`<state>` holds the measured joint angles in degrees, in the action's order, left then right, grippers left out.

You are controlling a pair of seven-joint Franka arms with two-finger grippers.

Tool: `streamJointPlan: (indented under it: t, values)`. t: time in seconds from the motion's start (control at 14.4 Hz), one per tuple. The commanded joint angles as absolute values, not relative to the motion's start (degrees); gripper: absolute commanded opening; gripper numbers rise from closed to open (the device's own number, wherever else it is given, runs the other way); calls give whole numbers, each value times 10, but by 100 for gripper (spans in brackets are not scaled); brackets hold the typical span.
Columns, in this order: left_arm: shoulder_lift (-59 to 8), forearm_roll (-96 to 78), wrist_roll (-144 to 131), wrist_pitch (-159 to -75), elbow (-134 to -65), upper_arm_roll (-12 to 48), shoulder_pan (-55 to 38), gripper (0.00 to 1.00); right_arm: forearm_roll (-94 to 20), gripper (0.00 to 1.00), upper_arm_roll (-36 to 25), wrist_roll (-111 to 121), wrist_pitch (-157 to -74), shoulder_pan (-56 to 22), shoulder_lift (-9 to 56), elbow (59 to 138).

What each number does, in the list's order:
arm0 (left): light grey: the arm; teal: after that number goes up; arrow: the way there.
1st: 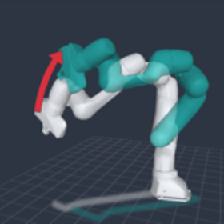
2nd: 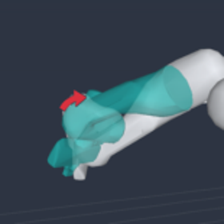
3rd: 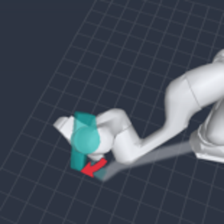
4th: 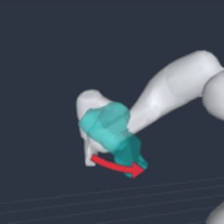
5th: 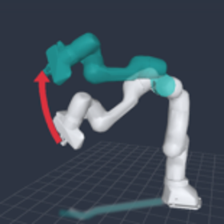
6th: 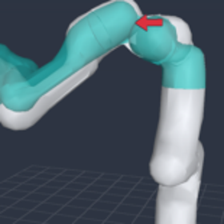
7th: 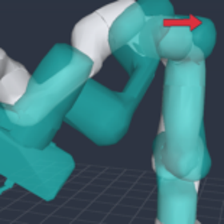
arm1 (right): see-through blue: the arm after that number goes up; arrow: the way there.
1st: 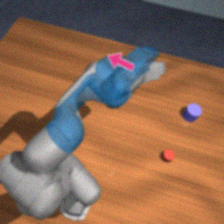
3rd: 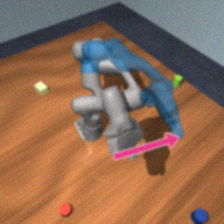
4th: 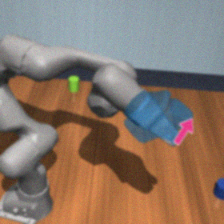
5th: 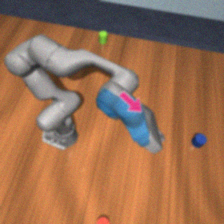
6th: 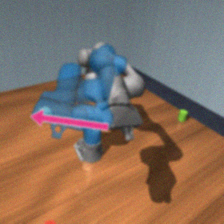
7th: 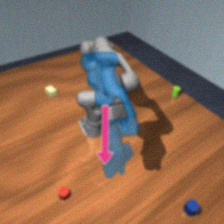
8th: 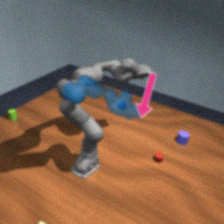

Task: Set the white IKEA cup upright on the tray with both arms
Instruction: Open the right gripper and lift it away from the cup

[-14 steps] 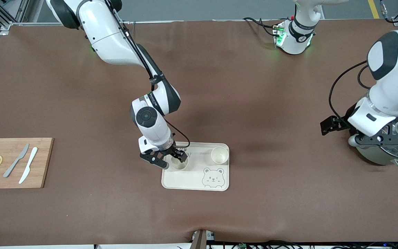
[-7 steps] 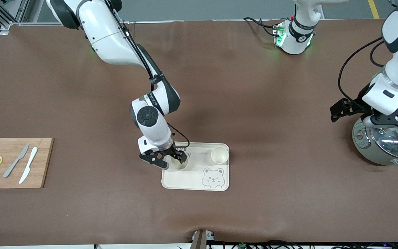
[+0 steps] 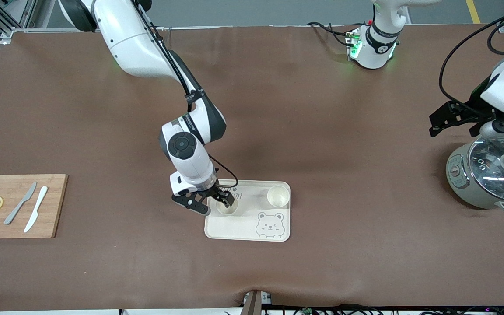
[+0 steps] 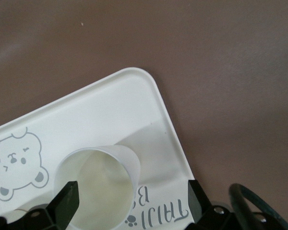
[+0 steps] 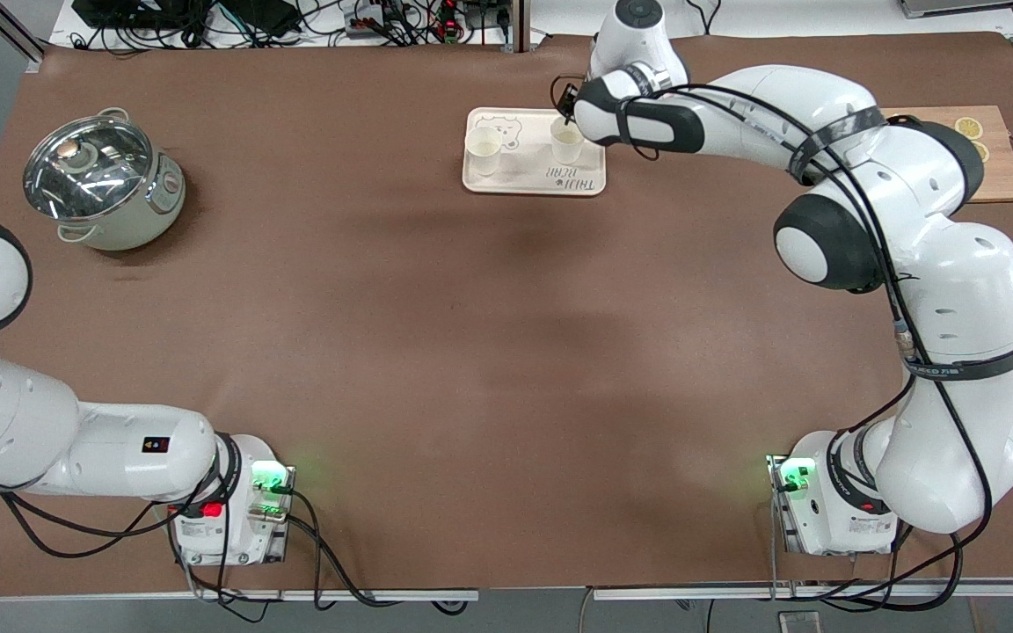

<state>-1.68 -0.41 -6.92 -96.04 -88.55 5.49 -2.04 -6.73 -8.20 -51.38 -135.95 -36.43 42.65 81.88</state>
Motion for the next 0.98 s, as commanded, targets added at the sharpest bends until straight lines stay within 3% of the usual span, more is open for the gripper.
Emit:
streamJointPlan:
  t: [0.0,0.49,0.91]
  values:
    - [-18,-6,-59,-919,-869,57,-18,100,-67,100,-75,-469,-1276,-333,356,827]
    - [-20,-4,-46,-864,-846,60,-20,100,-83,100,-74,-337,-1045,-251,240,813]
    - [-23,-13,-46,-848,-841,60,-20,100,-83,100,-76,-197,-897,-157,221,751]
